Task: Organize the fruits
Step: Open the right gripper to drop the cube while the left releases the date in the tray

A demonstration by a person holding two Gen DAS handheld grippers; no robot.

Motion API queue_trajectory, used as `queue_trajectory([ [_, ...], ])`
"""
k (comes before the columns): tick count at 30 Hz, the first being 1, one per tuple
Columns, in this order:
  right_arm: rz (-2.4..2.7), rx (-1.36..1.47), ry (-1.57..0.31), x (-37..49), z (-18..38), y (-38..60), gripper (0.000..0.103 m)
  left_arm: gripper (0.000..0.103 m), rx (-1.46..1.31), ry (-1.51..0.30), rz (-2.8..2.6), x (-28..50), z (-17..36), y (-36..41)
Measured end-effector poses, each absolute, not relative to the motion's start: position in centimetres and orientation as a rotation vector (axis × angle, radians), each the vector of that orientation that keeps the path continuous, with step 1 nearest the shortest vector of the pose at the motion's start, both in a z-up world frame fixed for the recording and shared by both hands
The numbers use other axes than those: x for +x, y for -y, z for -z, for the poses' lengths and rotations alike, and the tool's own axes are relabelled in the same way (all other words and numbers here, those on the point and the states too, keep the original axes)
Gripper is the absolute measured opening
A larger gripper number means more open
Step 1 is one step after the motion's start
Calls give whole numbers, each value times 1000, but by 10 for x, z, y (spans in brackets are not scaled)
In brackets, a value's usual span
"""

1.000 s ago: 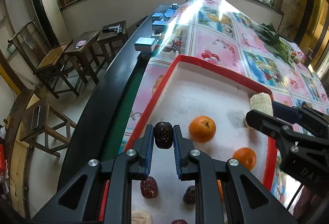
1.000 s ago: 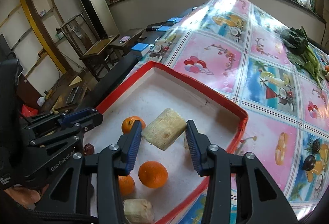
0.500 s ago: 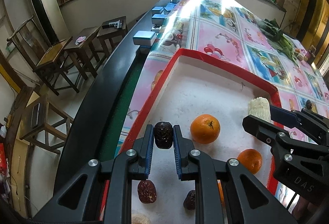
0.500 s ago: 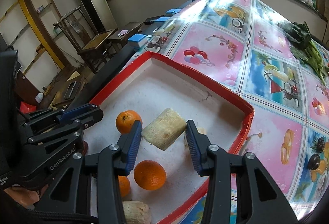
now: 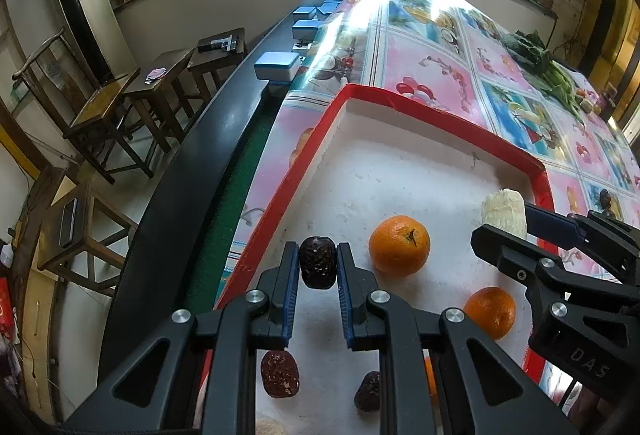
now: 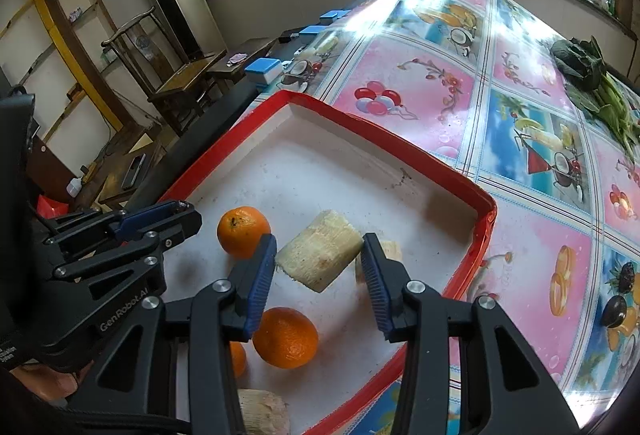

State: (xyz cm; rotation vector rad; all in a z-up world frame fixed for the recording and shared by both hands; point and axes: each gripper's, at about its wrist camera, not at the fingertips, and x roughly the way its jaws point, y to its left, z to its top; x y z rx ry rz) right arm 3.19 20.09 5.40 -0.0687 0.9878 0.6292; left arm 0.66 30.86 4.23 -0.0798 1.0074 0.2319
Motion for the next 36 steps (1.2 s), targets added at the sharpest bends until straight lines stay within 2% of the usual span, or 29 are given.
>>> queue_trajectory([
  [36,-646,-155,-986,25,-44,-218,46,17,-91,-1018,-278,6,-31,-312],
])
